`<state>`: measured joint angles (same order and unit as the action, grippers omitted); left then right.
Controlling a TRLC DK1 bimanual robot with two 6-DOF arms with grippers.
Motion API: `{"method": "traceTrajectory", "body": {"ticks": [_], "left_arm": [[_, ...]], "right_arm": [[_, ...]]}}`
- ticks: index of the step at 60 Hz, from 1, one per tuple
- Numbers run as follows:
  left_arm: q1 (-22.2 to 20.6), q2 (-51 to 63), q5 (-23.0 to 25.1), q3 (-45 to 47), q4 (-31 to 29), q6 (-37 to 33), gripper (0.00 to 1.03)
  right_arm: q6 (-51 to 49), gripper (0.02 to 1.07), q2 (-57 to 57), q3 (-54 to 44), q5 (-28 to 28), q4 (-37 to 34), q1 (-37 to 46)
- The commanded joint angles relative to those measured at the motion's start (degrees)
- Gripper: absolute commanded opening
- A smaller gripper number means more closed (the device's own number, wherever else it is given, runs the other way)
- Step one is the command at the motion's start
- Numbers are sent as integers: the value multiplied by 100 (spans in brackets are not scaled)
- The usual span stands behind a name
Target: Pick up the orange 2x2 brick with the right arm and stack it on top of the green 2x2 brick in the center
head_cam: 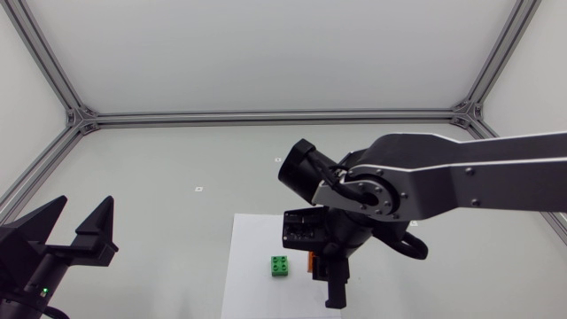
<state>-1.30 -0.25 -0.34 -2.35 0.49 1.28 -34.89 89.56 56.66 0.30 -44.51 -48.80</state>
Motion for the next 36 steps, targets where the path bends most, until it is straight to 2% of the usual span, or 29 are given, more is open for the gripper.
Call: {"method": "traceTrajectory", "body": {"ticks": [1, 36], "left_arm": [[16, -45, 25, 235, -84, -75, 99], [16, -45, 25, 235, -84, -75, 99]], "right_arm": [[79, 8, 255, 222, 14, 57, -130], [-123, 8, 1239, 1207, 32, -40, -517]]}}
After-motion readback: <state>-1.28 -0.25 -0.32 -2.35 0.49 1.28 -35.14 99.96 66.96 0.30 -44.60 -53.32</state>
